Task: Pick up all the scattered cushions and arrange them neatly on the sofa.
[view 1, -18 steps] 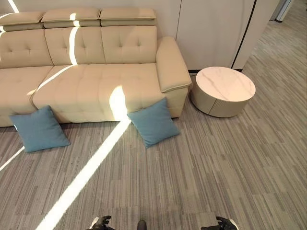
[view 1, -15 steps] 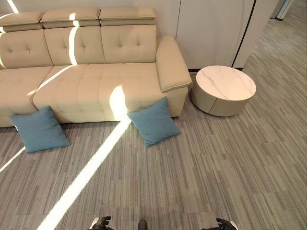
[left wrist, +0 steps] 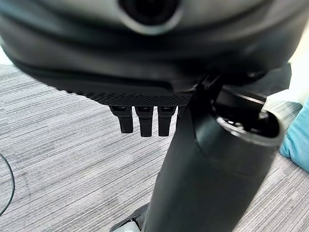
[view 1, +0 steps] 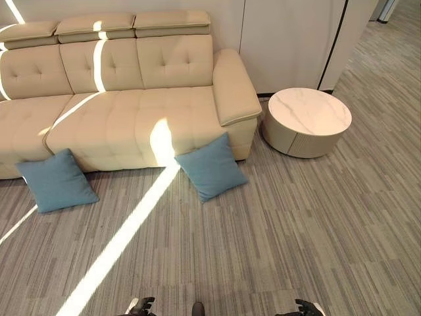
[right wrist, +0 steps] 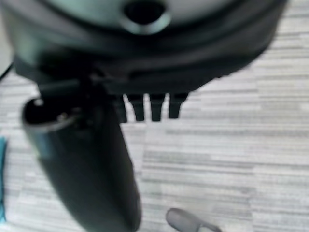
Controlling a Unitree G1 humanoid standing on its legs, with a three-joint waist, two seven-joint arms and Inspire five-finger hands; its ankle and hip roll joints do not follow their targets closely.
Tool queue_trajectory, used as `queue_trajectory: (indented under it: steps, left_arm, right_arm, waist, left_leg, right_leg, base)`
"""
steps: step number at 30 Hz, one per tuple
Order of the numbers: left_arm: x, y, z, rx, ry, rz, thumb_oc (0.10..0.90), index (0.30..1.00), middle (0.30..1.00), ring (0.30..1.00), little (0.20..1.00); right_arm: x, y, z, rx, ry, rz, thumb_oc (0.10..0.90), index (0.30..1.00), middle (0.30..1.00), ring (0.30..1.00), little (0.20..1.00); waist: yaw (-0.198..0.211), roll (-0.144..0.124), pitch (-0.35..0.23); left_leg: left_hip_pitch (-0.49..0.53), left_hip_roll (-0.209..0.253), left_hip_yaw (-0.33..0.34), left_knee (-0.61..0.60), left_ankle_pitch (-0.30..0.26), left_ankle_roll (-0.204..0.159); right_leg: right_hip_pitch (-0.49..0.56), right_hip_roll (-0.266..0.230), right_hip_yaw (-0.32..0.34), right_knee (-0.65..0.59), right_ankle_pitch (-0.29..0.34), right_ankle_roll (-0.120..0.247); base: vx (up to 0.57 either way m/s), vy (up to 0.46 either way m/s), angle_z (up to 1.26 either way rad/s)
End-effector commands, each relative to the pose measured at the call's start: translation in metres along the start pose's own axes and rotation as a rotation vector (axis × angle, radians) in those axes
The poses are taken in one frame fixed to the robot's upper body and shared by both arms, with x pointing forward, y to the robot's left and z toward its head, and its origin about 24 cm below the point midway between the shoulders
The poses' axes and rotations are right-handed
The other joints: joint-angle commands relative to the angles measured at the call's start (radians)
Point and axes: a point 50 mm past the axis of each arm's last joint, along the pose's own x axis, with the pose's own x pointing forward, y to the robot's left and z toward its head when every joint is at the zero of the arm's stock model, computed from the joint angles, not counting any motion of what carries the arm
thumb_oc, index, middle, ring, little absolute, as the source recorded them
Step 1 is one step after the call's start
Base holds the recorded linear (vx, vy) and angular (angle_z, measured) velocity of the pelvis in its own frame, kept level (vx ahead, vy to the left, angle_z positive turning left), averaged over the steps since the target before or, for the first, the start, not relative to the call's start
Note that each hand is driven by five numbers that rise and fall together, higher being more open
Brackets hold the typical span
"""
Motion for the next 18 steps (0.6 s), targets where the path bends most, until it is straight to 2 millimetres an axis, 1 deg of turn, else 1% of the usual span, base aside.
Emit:
queue_trajectory:
  steps: [1, 4, 7, 9, 11, 13, 14, 15, 16, 17, 18]
  left_arm:
    - [0.005, 0.003, 0.038, 0.026, -0.1, 0.036, 0.8, 0.9, 0.9, 0.9, 0.9]
    - [0.006, 0.001, 0.045, 0.032, -0.123, 0.037, 0.8, 0.9, 0.9, 0.9, 0.9]
    - [0.006, 0.0, 0.051, 0.033, -0.14, 0.04, 0.8, 0.9, 0.9, 0.9, 0.9]
    - [0.006, 0.0, 0.052, 0.029, -0.138, 0.048, 0.8, 0.9, 0.9, 0.9, 0.9]
    - [0.006, 0.0, 0.052, 0.035, -0.132, 0.054, 0.8, 0.9, 0.9, 0.9, 0.9]
    - [0.006, 0.001, 0.05, 0.048, -0.126, 0.056, 0.8, 0.9, 0.9, 0.9, 0.9]
    - [0.006, 0.002, 0.05, 0.049, -0.128, 0.056, 0.8, 0.9, 0.9, 0.9, 0.9]
    - [0.006, 0.001, 0.046, 0.035, -0.118, 0.053, 0.8, 0.9, 0.9, 0.9, 0.9]
    - [0.006, 0.001, 0.044, 0.022, -0.111, 0.056, 0.8, 0.9, 0.9, 0.9, 0.9]
    - [0.005, 0.0, 0.037, 0.007, -0.084, 0.057, 0.8, 0.9, 0.9, 0.9, 0.9]
    - [0.005, 0.0, 0.037, 0.007, -0.083, 0.057, 0.8, 0.9, 0.9, 0.9, 0.9]
  right_arm:
    - [0.002, -0.011, 0.012, -0.034, -0.047, -0.063, 0.8, 0.9, 0.9, 0.9, 0.9]
    - [0.002, -0.009, 0.011, -0.033, -0.043, -0.064, 0.8, 0.9, 0.9, 0.9, 0.9]
    - [0.002, -0.011, 0.011, -0.031, -0.045, -0.077, 0.8, 0.9, 0.9, 0.9, 0.9]
    - [0.002, -0.011, 0.011, -0.023, -0.043, -0.082, 0.8, 0.9, 0.9, 0.9, 0.9]
    - [0.002, -0.012, 0.01, -0.021, -0.037, -0.087, 0.8, 0.9, 0.9, 0.9, 0.9]
    - [0.002, -0.013, 0.007, -0.033, -0.027, -0.089, 0.8, 0.9, 0.9, 0.9, 0.9]
    - [0.002, -0.012, 0.007, -0.042, -0.025, -0.09, 0.8, 0.9, 0.9, 0.9, 0.9]
    - [0.001, -0.01, 0.006, -0.048, -0.024, -0.085, 0.8, 0.9, 0.9, 0.9, 0.9]
    - [0.001, -0.009, 0.007, -0.046, -0.029, -0.082, 0.8, 0.9, 0.9, 0.9, 0.9]
    - [0.001, -0.005, 0.008, -0.049, -0.039, -0.076, 0.8, 0.9, 0.9, 0.9, 0.9]
    - [0.001, -0.005, 0.008, -0.049, -0.038, -0.076, 0.8, 0.9, 0.9, 0.9, 0.9]
  waist:
    - [-0.004, -0.001, 0.029]
    - [-0.005, -0.009, 0.052]
    - [-0.005, -0.017, 0.074]
    - [-0.007, -0.02, 0.081]
    - [-0.01, -0.023, 0.08]
    - [-0.006, -0.023, 0.073]
    - [0.0, -0.021, 0.077]
    - [0.006, -0.016, 0.075]
    - [0.006, -0.017, 0.07]
    - [0.008, -0.02, 0.057]
    - [0.008, -0.02, 0.057]
  left_leg:
    - [0.007, 0.127, -0.008, 0.107, -0.107, -0.111]
    - [-0.052, 0.125, -0.006, 0.204, -0.115, -0.121]
    - [-0.129, 0.121, -0.008, 0.327, -0.086, -0.129]
    - [-0.18, 0.119, 0.018, 0.362, -0.075, -0.121]
    - [-0.209, 0.12, 0.076, 0.318, -0.087, -0.104]
    - [-0.235, 0.123, 0.125, 0.254, -0.06, -0.1]
    - [-0.249, 0.118, 0.125, 0.234, -0.048, -0.101]
    - [-0.229, 0.114, 0.116, 0.197, -0.051, -0.099]
    - [-0.223, 0.108, 0.1, 0.188, -0.05, -0.096]
    - [-0.205, 0.092, 0.08, 0.177, -0.059, -0.086]
    - [-0.204, 0.091, 0.08, 0.177, -0.059, -0.086]
  right_leg:
    - [-0.071, -0.06, 0.022, 0.012, -0.006, 0.093]
    - [-0.069, -0.06, 0.023, 0.011, -0.01, 0.08]
    - [-0.062, -0.064, 0.019, 0.005, -0.007, 0.071]
    - [-0.058, -0.07, 0.012, 0.001, -0.009, 0.069]
    - [-0.059, -0.076, 0.0, 0.0, -0.015, 0.075]
    - [-0.061, -0.074, -0.002, 0.0, -0.021, 0.082]
    - [-0.059, -0.069, 0.0, 0.0, -0.025, 0.083]
    - [-0.051, -0.061, 0.01, 0.0, -0.034, 0.085]
    - [-0.05, -0.057, 0.016, 0.0, -0.037, 0.085]
    - [-0.035, -0.059, 0.023, 0.004, -0.046, 0.092]
    - [-0.035, -0.06, 0.023, 0.004, -0.047, 0.092]
  base:
    - [-0.05, -0.076, 0.02]
    - [-0.04, -0.074, 0.04]
    - [0.0, -0.048, -0.04]
    - [0.05, -0.006, 0.17]
    - [0.1, 0.038, 0.41]
    - [0.15, 0.069, 0.36]
    - [0.17, 0.09, 0.19]
    - [0.18, 0.098, 0.06]
    - [0.29, 0.159, -0.2]
    - [0.22, 0.124, -0.3]
    - [0.23, 0.137, -0.35]
